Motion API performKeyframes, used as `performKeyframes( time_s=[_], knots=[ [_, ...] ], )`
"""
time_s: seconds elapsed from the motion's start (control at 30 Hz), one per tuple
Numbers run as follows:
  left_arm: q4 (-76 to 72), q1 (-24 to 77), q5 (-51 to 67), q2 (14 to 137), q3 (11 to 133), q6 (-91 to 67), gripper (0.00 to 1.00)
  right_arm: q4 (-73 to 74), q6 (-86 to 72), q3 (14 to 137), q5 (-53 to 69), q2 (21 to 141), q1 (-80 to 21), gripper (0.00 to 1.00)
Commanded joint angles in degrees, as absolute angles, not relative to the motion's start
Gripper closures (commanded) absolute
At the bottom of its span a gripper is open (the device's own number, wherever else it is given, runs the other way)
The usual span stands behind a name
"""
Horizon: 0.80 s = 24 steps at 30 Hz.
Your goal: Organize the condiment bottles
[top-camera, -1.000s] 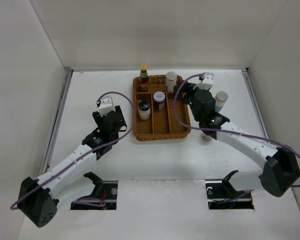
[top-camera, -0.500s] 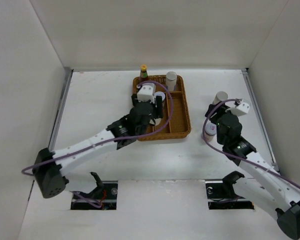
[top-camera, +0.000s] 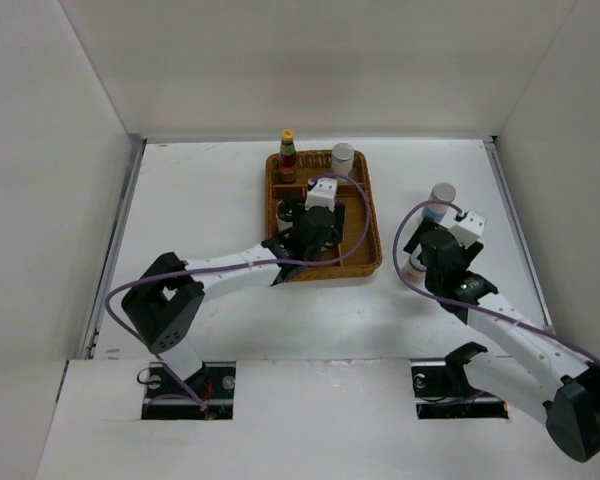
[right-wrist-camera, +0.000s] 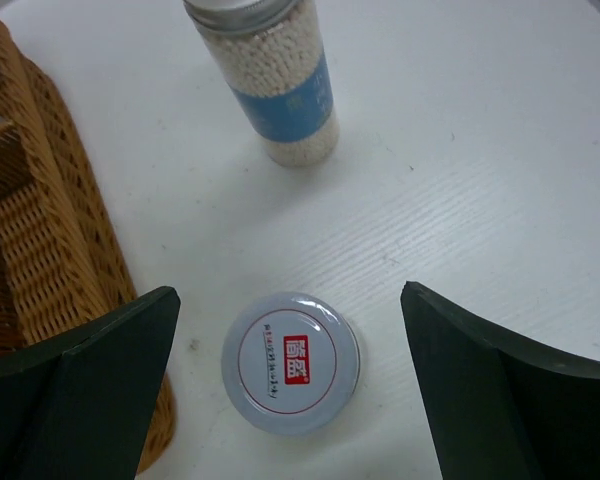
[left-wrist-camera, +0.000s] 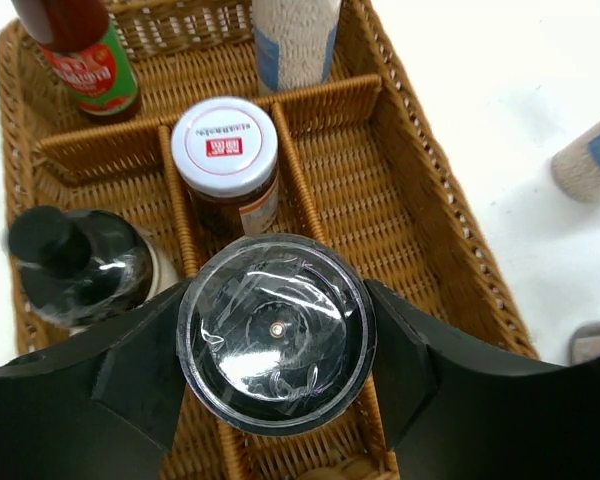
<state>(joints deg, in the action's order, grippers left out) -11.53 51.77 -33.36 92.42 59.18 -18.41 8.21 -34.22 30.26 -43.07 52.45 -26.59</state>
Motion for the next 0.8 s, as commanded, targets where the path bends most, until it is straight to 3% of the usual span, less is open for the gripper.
performKeyframes(
  time_s=[0.0,0.17,0.37,0.6,0.77],
  knots=[
    [-19.42,51.63,-33.31,93.69,57.66,-18.72,0.64,11.51,-37.53,30.50,-43.08,52.91,-26.41,0.00],
    [-21.44,52.51,-34.01,95.80,55.46,-18.90,0.49,11.34,-37.97,29.88,-39.55,53.70,-26.41,0.03],
    [-21.98,53.39,-34.01,92.83,53.35,-18.81,0.01,10.29,-40.34,28.83,-38.59,56.07,-27.90,0.17],
    [-21.53,55.50,-32.70,77.37,51.42,-17.58,0.00,8.18,-39.46,29.97,-36.92,59.94,-27.73,0.29],
    [-24.07,55.77,-33.57,65.06,45.19,-17.84,0.00,9.57,-38.59,31.46,-38.40,58.20,-27.20,0.59]
  ],
)
